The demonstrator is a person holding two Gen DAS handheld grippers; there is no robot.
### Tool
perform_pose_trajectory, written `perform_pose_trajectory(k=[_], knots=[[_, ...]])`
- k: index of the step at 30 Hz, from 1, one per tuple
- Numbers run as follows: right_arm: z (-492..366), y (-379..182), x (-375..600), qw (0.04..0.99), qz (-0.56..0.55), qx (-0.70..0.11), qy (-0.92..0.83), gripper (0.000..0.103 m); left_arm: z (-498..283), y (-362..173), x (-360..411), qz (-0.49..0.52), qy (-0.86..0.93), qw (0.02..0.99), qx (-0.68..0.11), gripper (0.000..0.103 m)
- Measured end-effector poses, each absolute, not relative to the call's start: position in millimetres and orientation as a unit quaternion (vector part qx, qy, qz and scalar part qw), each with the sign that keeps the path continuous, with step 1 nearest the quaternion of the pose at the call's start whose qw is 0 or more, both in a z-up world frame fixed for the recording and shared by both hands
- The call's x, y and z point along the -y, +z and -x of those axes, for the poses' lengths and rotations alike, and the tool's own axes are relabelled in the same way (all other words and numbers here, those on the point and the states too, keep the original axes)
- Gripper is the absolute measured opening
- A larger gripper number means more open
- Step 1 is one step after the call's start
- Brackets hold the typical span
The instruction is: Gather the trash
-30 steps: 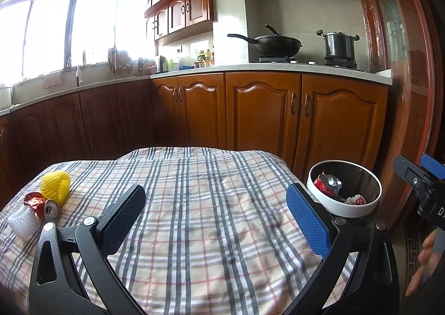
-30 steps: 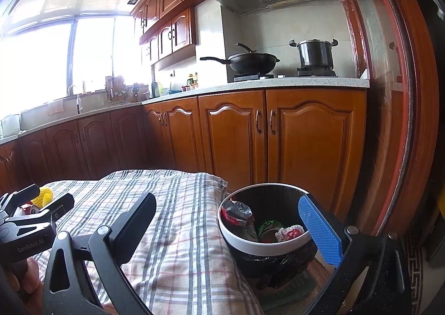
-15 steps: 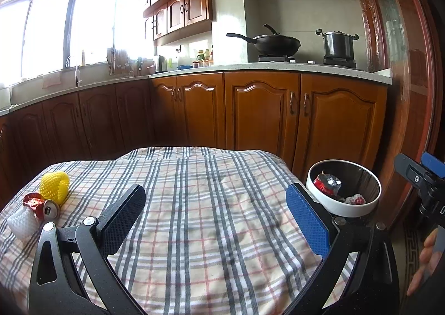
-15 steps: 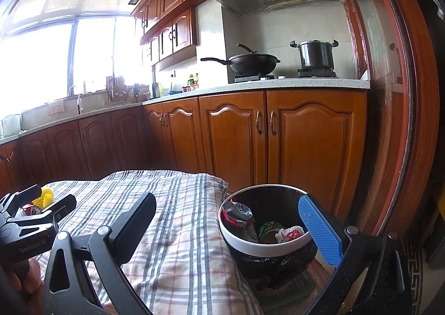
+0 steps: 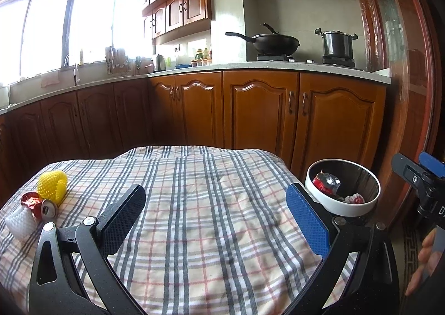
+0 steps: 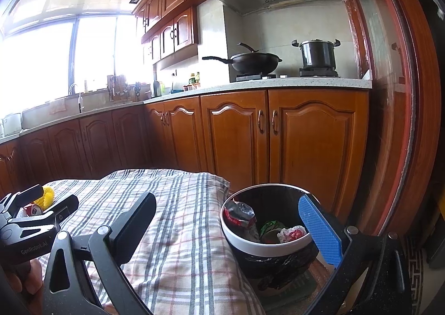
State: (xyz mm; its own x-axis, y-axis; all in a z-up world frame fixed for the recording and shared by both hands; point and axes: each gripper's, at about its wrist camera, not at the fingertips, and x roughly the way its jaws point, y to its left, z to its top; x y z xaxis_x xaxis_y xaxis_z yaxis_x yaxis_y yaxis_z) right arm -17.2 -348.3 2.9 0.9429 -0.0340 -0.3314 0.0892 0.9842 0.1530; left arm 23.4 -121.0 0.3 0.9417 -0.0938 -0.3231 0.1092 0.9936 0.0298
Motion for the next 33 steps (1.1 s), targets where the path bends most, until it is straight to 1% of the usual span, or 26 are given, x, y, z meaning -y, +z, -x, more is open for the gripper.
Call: perform_pose_trajectory(k=[33], knots=[[4.6, 1.1, 344.6, 0.979, -0.087, -0.181, -0.030, 0.103, -37.6, -7.9, 117.0, -0.015, -0.063, 0.981, -0.184, 0.103]])
